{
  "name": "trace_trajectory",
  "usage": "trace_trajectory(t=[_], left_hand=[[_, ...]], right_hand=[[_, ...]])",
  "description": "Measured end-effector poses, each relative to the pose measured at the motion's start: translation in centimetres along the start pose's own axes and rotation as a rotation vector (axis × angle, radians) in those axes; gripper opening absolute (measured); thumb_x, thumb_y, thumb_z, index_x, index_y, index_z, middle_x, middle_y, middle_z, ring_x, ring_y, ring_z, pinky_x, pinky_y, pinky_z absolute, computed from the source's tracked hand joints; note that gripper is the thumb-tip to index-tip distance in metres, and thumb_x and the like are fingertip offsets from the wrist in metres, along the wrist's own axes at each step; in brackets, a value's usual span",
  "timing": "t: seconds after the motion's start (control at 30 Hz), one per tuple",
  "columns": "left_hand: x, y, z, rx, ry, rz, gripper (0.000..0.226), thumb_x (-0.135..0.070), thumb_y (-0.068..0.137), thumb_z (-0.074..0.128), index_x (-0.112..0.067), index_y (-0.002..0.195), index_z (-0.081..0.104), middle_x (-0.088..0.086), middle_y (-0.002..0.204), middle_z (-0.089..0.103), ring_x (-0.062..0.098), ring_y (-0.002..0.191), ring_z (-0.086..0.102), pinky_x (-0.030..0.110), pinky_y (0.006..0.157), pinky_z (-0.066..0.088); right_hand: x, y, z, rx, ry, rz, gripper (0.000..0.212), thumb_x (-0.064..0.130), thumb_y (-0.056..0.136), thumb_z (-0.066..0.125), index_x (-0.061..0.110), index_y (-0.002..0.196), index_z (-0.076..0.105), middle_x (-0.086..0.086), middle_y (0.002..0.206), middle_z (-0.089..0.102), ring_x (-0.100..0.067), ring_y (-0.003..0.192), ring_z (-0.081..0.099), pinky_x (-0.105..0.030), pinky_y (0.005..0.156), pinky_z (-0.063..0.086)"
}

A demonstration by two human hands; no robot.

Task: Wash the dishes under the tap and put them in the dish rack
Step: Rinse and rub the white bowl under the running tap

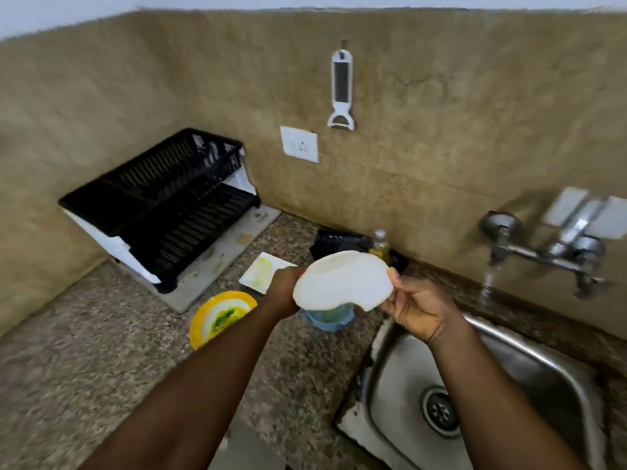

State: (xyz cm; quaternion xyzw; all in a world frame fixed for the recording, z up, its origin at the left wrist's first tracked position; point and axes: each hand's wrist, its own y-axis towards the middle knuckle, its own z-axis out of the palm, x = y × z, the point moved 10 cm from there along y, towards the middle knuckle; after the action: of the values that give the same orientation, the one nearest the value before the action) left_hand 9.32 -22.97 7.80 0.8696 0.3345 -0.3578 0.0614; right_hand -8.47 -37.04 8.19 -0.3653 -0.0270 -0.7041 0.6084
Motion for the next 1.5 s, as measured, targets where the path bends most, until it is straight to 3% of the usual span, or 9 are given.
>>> trace_trajectory(t=[0.13, 0.33, 0.53, 0.7, 0.87, 1.1, 1.33, 1.4, 1.5], left_hand=[[7.9, 2.7, -7.0, -0.026, 0.289, -0.069, 0.026, -0.037, 0.081, 0.075, -0.012, 0.088, 0.074, 0.011, 0.087, 0.075, 0.032, 0.086, 0.072, 0.034, 0.072, 0.053], [19.2, 4.2, -17.6, -0.202, 0.286, -0.297, 0.039, -0.039, 0.09, 0.062, -0.006, 0.11, 0.071, 0.017, 0.11, 0.071, 0.038, 0.105, 0.067, 0.04, 0.084, 0.055], [29.3, 7.0, -20.9, -0.256, 0.176, -0.425, 0.042, -0.041, 0.099, 0.058, -0.006, 0.121, 0.065, 0.019, 0.113, 0.069, 0.035, 0.1, 0.066, 0.029, 0.072, 0.044], [38.4, 10.8, -20.6, -0.205, 0.071, -0.554, 0.101, -0.088, 0.083, 0.037, -0.02, 0.157, 0.035, 0.015, 0.153, 0.048, 0.035, 0.135, 0.05, 0.045, 0.11, 0.047], [42.2, 14.7, -21.5, -0.177, 0.052, -0.608, 0.104, -0.087, 0.083, 0.037, -0.027, 0.165, 0.012, 0.011, 0.17, 0.019, 0.035, 0.153, 0.025, 0.048, 0.124, 0.026], [44.2, 17.1, -19.8, -0.073, -0.117, -0.59, 0.098, -0.08, 0.083, 0.057, -0.027, 0.161, 0.03, 0.004, 0.171, 0.013, 0.031, 0.158, 0.009, 0.045, 0.129, 0.011], [44.6, 18.4, -20.0, -0.017, -0.127, -0.581, 0.08, -0.054, 0.092, 0.068, -0.017, 0.157, 0.038, 0.008, 0.165, 0.032, 0.028, 0.152, 0.029, 0.034, 0.121, 0.026], [44.7, 18.5, -20.0, -0.013, -0.12, -0.584, 0.077, -0.051, 0.094, 0.068, -0.017, 0.157, 0.04, 0.008, 0.164, 0.034, 0.028, 0.151, 0.031, 0.034, 0.12, 0.027], [44.3, 18.4, -20.2, -0.011, -0.087, -0.574, 0.073, -0.049, 0.095, 0.067, -0.016, 0.156, 0.041, 0.008, 0.164, 0.035, 0.027, 0.151, 0.031, 0.033, 0.12, 0.026]], right_hand=[[-2.8, 6.6, 6.1, 0.028, -0.069, 0.025, 0.037, 0.011, 0.09, 0.06, 0.0, 0.124, 0.068, -0.019, 0.122, 0.072, -0.027, 0.102, 0.075, -0.048, 0.086, 0.061], [-8.8, 18.1, 11.8, -0.021, -0.116, 0.107, 0.051, 0.01, 0.084, 0.068, 0.011, 0.134, 0.058, -0.015, 0.127, 0.072, -0.031, 0.106, 0.074, -0.045, 0.073, 0.064], [-12.6, 30.5, 16.0, -0.051, -0.109, 0.103, 0.046, 0.006, 0.094, 0.066, 0.018, 0.136, 0.055, -0.01, 0.13, 0.069, -0.033, 0.117, 0.067, -0.05, 0.087, 0.059], [-14.2, 40.5, 19.1, -0.018, -0.109, 0.048, 0.043, 0.009, 0.098, 0.064, 0.022, 0.138, 0.053, -0.006, 0.128, 0.069, -0.029, 0.112, 0.068, -0.049, 0.086, 0.059], [-14.9, 49.4, 22.0, -0.007, -0.136, 0.027, 0.031, 0.007, 0.101, 0.06, 0.021, 0.128, 0.056, -0.007, 0.124, 0.068, -0.028, 0.107, 0.067, -0.048, 0.085, 0.057], [-16.3, 57.6, 25.6, -0.01, -0.188, 0.034, 0.03, 0.002, 0.099, 0.062, 0.016, 0.125, 0.057, -0.009, 0.112, 0.071, -0.026, 0.099, 0.07, -0.042, 0.078, 0.059], [-18.5, 62.2, 26.6, -0.061, -0.27, 0.076, 0.037, -0.016, 0.098, 0.046, 0.017, 0.11, 0.057, 0.001, 0.067, 0.067, -0.009, 0.049, 0.066, -0.042, 0.075, 0.057], [-18.5, 62.5, 26.6, -0.077, -0.313, 0.068, 0.035, -0.014, 0.098, 0.05, 0.016, 0.113, 0.059, -0.004, 0.08, 0.07, -0.01, 0.053, 0.068, -0.042, 0.075, 0.058], [-17.9, 63.3, 25.6, -0.151, -0.451, 0.044, 0.038, -0.001, 0.099, 0.06, 0.006, 0.137, 0.056, -0.013, 0.127, 0.068, -0.026, 0.101, 0.07, -0.042, 0.076, 0.059]])
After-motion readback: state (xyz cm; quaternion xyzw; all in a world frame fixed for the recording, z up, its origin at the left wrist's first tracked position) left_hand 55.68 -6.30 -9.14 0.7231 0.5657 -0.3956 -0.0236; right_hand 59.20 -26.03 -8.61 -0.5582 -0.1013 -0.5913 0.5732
